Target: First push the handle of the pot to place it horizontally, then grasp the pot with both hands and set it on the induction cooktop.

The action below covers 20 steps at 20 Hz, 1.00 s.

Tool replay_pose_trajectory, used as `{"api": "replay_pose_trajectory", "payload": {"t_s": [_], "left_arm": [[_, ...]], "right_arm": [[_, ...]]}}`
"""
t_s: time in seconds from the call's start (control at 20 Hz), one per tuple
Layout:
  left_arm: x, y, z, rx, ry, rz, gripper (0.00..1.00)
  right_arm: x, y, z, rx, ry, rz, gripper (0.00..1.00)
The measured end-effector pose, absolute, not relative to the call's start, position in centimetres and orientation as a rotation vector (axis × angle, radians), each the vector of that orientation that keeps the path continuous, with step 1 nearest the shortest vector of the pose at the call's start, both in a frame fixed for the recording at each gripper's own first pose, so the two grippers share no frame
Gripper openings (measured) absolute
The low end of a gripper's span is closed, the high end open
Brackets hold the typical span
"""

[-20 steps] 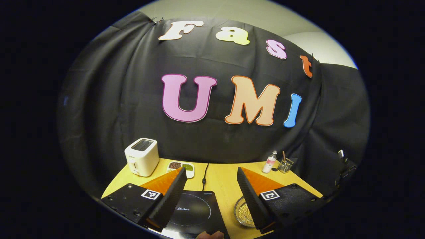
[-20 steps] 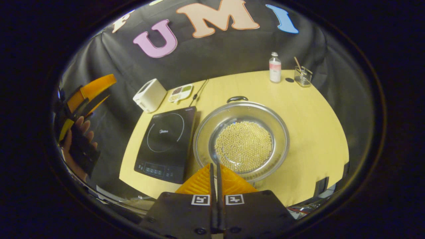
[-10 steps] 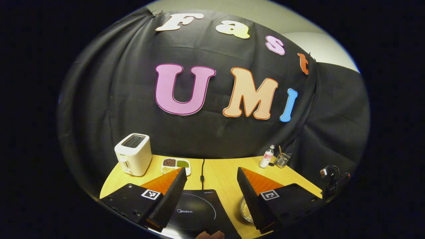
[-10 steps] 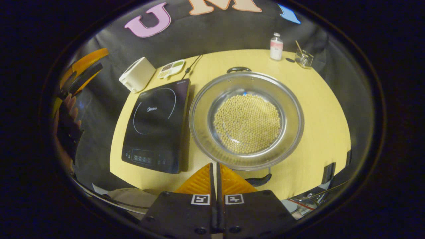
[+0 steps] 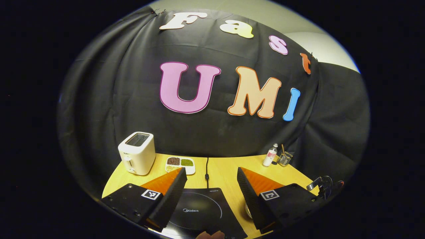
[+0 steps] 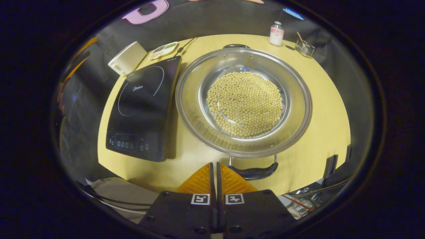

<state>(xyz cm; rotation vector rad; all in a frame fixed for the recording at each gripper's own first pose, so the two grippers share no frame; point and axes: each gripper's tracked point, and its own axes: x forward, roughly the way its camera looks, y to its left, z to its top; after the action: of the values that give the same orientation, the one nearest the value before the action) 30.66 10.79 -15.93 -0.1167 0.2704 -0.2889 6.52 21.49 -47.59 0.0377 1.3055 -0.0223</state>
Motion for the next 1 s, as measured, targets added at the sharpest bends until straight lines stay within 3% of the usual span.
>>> {"api": "replay_pose_trajectory", "payload": {"t_s": [1.0], "left_arm": [[30.6, 9.5, -17.2, -0.095, 0.303, -0.233, 0.93]], "right_arm": [[5.6, 15.2, -48.9, 0.022, 1.346, -0.032, 0.03]]}}
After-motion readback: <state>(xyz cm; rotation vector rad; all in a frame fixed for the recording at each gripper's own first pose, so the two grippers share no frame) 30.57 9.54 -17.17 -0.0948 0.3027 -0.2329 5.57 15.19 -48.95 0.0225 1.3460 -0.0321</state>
